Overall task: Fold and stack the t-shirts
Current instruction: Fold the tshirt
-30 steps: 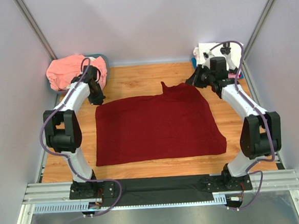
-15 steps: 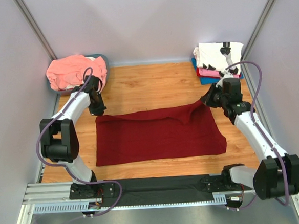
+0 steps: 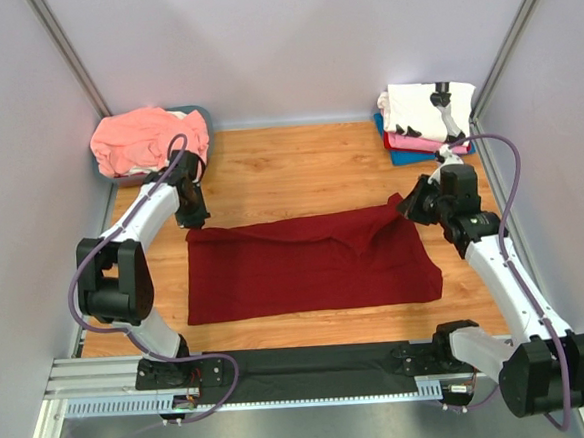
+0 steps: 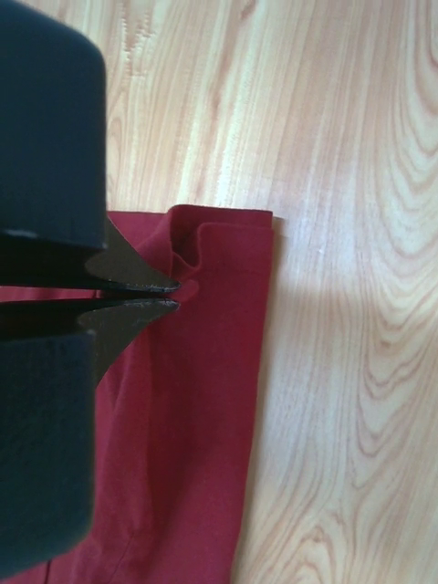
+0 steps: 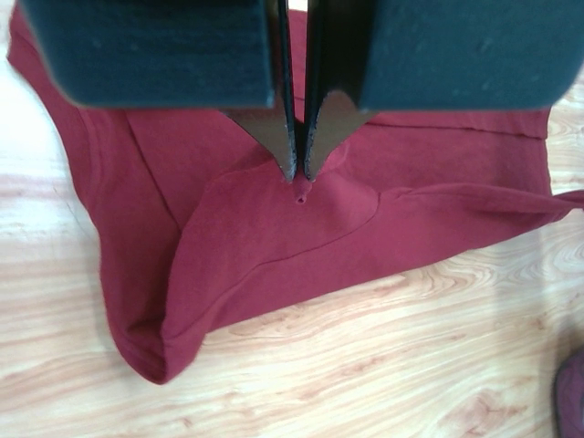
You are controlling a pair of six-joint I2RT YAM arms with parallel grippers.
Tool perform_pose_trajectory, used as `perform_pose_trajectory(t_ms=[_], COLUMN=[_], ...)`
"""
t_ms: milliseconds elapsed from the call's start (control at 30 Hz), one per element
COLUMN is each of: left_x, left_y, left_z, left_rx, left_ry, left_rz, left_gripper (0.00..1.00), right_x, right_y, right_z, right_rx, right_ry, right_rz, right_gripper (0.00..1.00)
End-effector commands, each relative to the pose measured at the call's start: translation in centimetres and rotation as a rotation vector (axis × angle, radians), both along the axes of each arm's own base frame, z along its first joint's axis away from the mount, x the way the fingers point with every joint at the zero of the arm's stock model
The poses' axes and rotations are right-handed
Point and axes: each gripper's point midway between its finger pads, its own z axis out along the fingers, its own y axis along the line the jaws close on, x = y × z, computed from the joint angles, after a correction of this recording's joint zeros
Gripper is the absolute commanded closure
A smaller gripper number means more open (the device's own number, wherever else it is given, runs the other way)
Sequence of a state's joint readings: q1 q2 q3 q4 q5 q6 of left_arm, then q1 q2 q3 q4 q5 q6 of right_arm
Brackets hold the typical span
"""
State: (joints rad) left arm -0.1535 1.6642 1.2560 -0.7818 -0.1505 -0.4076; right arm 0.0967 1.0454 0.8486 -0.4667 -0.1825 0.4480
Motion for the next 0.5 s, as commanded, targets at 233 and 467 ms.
perform_pose_trajectory(t_ms=[233,467], left_x=[-2.4,-4.3], left_y=[0.3,0.2], left_z=[0.5,-0.2], left_rx=[0.050,0.091], left_ry=[0.015,0.092], left_rz=[-0.035,-0.080], left_gripper=[1.00,0.97], right_x=[-3.5,-5.7], right_y=[-2.2,-3.3], right_z=[-2.6,-5.2], right_rx=[-0.040,-0.055], right_ry=[0.099,0.180], right_rz=[-0.128,-0.199], right_gripper=[1.00,0.99])
